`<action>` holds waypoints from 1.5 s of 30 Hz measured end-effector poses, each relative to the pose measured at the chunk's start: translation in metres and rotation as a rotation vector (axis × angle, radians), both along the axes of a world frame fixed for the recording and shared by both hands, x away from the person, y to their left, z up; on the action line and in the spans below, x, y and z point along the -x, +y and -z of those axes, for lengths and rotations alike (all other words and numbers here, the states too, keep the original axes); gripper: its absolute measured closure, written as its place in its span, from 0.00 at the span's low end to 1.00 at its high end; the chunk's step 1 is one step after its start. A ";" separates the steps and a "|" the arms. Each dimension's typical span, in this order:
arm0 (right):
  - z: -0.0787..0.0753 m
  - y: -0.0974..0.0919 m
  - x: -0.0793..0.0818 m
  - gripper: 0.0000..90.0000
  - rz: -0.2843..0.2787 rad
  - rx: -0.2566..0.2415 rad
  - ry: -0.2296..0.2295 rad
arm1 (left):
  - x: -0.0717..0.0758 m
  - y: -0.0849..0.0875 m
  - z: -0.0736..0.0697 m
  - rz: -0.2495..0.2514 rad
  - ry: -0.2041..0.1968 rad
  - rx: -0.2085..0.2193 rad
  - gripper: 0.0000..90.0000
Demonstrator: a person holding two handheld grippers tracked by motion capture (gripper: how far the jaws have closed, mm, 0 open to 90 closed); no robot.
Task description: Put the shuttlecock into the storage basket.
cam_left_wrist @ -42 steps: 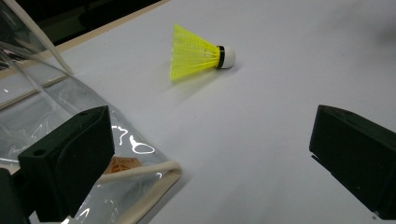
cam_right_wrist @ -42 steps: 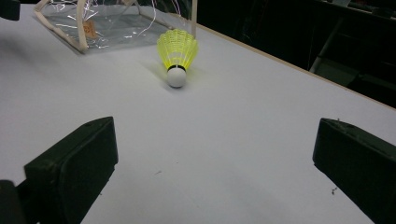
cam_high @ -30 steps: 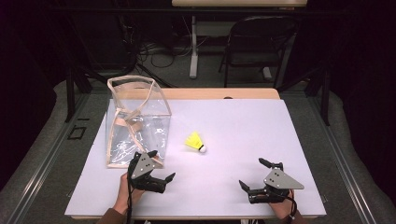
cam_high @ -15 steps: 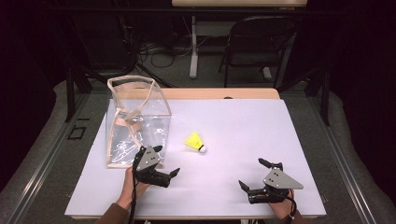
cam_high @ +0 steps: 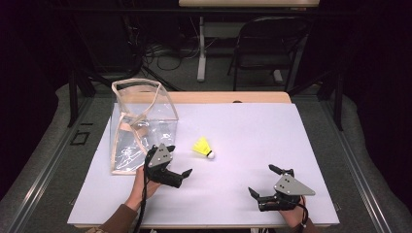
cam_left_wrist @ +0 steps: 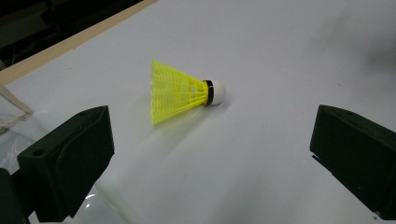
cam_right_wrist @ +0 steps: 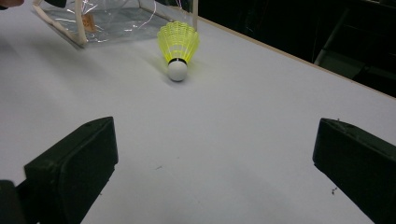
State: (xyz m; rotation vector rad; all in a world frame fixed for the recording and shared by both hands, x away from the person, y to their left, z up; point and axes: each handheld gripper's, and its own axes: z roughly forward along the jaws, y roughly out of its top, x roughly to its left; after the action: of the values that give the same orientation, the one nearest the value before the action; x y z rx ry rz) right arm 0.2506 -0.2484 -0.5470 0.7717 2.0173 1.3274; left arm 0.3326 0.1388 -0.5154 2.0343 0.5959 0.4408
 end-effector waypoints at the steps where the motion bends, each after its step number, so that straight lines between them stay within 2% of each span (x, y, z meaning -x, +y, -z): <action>1: -0.001 0.000 0.001 0.00 0.000 0.002 -0.003 | -0.003 -0.002 -0.001 0.004 0.006 -0.002 0.00; 12: 0.000 -0.001 0.000 0.00 -0.001 0.002 0.003 | -0.022 -0.016 -0.004 0.012 0.042 -0.028 0.00; 15: -0.001 -0.001 0.000 0.00 0.004 -0.003 -0.004 | -0.028 -0.019 -0.007 0.015 0.049 -0.020 0.00; 18: 0.000 -0.002 -0.001 0.00 0.012 -0.009 0.011 | -0.032 -0.021 -0.008 0.016 0.054 -0.024 0.00; 20: 0.000 -0.001 -0.001 0.00 0.005 -0.007 0.008 | -0.036 -0.024 -0.007 0.015 0.060 -0.040 0.00; 25: 0.000 0.000 -0.001 0.00 0.001 -0.002 0.006 | -0.043 -0.028 -0.006 0.019 0.083 -0.040 0.00; 31: 0.000 0.000 -0.001 0.00 -0.001 0.001 0.004 | -0.049 -0.036 -0.004 0.027 0.103 -0.061 0.00; 38: 0.000 0.000 -0.001 0.00 -0.002 0.001 0.007 | -0.057 -0.043 -0.005 0.033 0.116 -0.065 0.00; 45: 0.001 0.000 -0.002 0.00 -0.005 0.000 0.007 | -0.065 -0.048 -0.001 0.027 0.131 -0.090 0.02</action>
State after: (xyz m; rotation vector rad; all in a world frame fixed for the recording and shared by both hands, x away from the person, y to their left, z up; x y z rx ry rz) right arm 0.2522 -0.2486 -0.5475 0.7730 2.0255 1.3297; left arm 0.3971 0.0910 -0.5142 2.1669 0.6368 0.3255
